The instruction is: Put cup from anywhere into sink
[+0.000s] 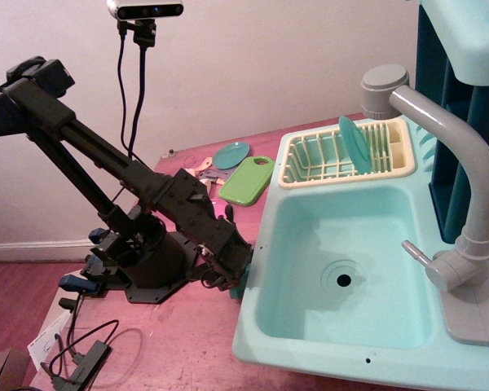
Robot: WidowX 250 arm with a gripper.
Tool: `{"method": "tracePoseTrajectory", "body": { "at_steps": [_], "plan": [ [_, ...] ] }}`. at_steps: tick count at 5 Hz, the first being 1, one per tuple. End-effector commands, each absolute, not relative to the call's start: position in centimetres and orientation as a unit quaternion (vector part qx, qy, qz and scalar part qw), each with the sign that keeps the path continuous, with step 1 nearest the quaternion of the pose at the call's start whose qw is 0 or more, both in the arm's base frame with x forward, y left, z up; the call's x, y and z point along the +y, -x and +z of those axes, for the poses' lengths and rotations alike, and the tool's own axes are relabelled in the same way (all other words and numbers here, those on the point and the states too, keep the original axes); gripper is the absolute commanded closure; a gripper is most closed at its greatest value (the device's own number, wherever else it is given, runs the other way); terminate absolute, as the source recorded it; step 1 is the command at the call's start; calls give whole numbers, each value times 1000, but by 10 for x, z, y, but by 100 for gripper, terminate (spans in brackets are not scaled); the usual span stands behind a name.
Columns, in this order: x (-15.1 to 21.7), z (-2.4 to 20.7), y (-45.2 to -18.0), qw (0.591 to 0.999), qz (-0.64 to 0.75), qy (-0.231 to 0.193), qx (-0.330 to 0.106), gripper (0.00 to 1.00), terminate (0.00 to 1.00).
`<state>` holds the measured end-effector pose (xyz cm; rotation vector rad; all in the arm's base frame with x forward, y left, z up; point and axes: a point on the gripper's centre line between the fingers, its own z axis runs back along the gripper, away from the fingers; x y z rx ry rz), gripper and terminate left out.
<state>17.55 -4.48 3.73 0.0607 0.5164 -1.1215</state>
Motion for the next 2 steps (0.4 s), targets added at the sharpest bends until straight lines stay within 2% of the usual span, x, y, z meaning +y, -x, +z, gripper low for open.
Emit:
{"method": "tracePoseTrajectory", "body": {
  "at_steps": [1, 2],
  "plan": [
    [-49, 45, -184, 801, -545, -33, 245, 100, 0],
    [-49, 50, -184, 798, -548, -44, 248, 100, 0]
  ]
}}
